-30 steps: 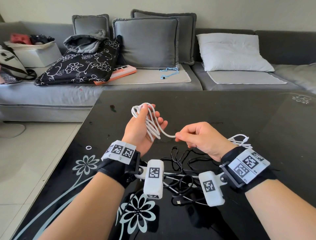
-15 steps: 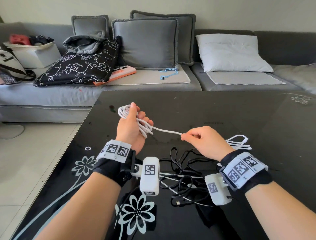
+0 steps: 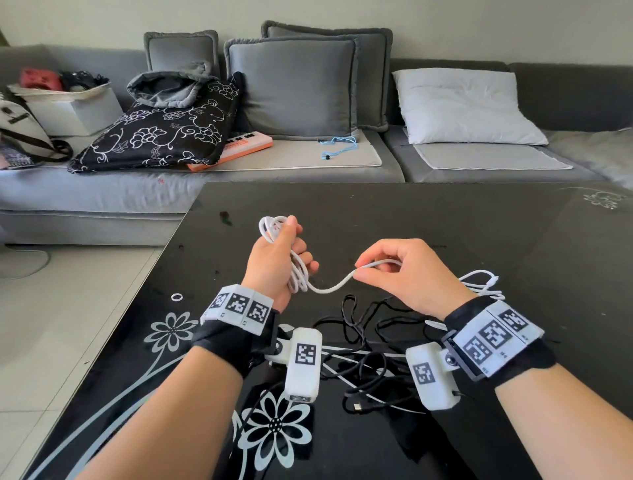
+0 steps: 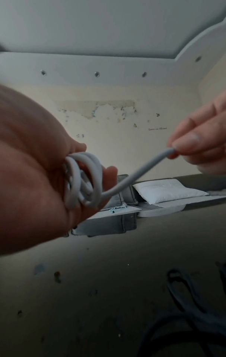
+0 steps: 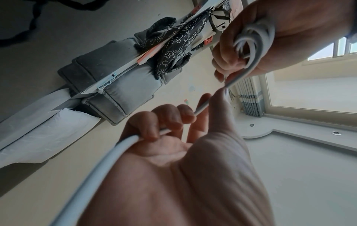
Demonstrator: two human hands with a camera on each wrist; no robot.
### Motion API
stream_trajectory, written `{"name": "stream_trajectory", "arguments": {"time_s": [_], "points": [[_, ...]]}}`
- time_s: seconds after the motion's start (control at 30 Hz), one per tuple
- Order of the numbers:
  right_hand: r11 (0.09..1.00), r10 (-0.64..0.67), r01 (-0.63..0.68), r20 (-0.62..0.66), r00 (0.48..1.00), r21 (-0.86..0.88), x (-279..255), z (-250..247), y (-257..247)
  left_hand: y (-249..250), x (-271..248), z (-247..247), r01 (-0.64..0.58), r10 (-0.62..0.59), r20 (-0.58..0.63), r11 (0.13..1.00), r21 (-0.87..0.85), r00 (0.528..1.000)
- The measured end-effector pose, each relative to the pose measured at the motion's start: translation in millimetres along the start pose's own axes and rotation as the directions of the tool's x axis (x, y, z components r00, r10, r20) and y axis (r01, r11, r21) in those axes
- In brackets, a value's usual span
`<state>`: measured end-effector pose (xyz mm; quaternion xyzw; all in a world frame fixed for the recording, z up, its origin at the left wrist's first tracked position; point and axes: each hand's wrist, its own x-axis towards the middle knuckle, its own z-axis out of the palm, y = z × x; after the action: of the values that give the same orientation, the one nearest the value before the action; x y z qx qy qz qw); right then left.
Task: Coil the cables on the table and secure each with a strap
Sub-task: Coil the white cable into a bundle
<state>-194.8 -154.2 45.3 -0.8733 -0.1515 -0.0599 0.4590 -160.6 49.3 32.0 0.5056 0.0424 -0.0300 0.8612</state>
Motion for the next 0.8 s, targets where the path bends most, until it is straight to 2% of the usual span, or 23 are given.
{"name": "stream_trajectory", "arguments": {"time_s": [0.13,0.3,0.63,0.8], "points": [[0.997,-0.017,0.019,-0.033,0.999,0.073,0.5,-0.5,-0.7,-7.7,-7.3,6.6,0.062,-0.083,0.115,0.982,0.179,0.990],[0.995,-0.034,0.035,-0.019,0.999,0.089,1.2,1.6,-1.9,-16.8,-9.1,11.0,0.040,-0.121,0.176,0.914,0.403,0.977],[0.979,-0.009,0.029,-0.096,0.995,0.203,1.9,5.1,-9.3,-16.7,-16.7,14.9,-0.021,-0.137,0.275,0.865,0.501,0.952],[0.952,0.047,0.000,-0.146,0.988,0.305,3.3,10.2,-14.2,-21.8,-23.2,22.6,-0.111,-0.045,0.314,0.880,0.461,0.948]]}}
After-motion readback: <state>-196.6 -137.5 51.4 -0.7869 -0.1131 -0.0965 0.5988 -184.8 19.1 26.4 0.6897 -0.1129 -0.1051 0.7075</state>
